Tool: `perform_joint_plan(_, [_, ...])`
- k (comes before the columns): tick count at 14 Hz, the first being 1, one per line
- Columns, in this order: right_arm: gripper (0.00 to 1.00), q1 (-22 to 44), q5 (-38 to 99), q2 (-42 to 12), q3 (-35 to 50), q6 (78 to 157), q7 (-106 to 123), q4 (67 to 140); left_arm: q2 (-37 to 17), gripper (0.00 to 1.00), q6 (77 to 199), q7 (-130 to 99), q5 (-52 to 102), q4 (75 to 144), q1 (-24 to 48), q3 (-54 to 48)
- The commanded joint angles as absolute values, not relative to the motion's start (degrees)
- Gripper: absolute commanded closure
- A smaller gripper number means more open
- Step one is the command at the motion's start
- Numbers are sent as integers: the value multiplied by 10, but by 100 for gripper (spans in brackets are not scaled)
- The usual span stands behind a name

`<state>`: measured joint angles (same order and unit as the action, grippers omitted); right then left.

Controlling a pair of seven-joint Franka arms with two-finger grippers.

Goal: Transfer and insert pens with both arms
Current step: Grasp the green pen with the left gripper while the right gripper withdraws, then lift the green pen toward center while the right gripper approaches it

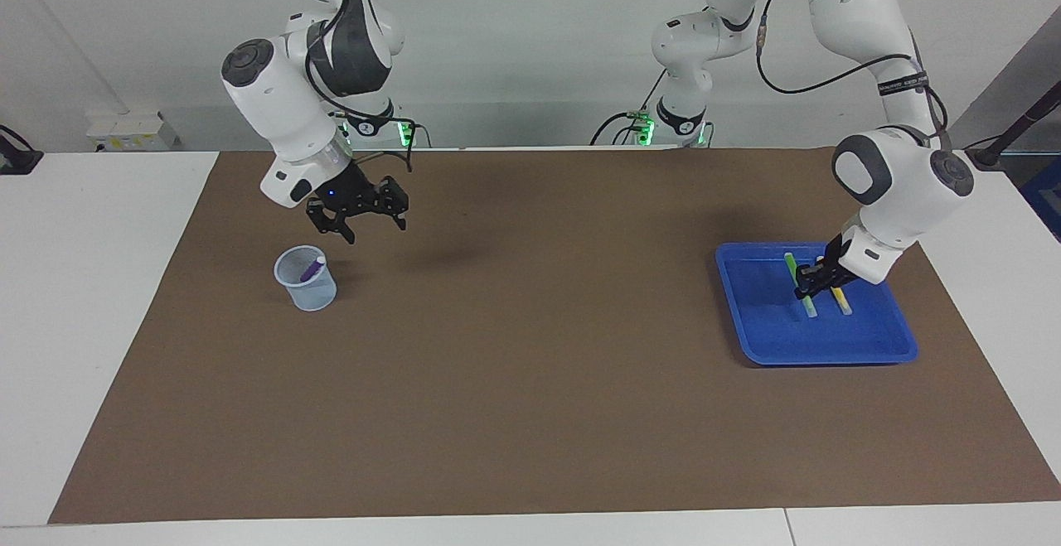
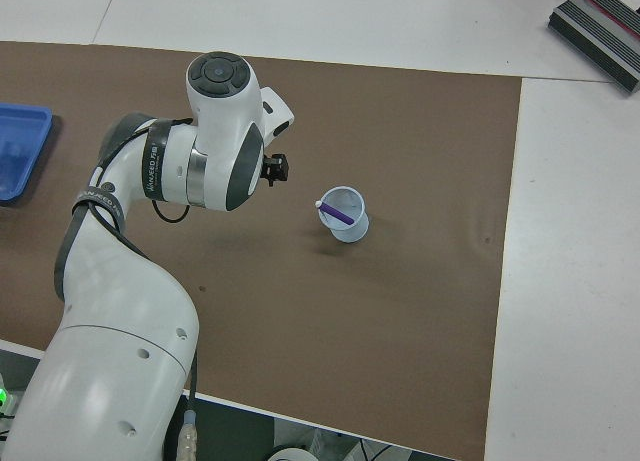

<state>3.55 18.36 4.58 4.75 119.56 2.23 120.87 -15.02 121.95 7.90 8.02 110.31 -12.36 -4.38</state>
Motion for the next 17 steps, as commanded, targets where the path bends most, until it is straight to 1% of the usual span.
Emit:
perform_joint_plan(1, [0,46,234,53,49,1177,-33,1206,-132,100,1147,34,71,1070,-117,-43])
perform_joint_plan(2, [0,47,251,53,49,1177,-55,1206,-124,100,1130,19,70,1062,-116,-43])
perform_joint_plan(4, [0,72,280,50,49,1185,-114,1197,-112,100,1093,-23,71,1046,-115,-49])
perform_joint_plan(7, [0,99,340,43,49,1200,-185,1172,-89,100,1061,-107,79,1043,-101,-54])
perform_joint_plan(11, [0,128,397,42,50,1258,-232,1172,-48,100,1020,-259,164,1043,-97,-63])
perform_joint_plan(17, [0,225,427,35,50,1372,-374,1173,-4,100,998,-456,264,1049,-93,-76])
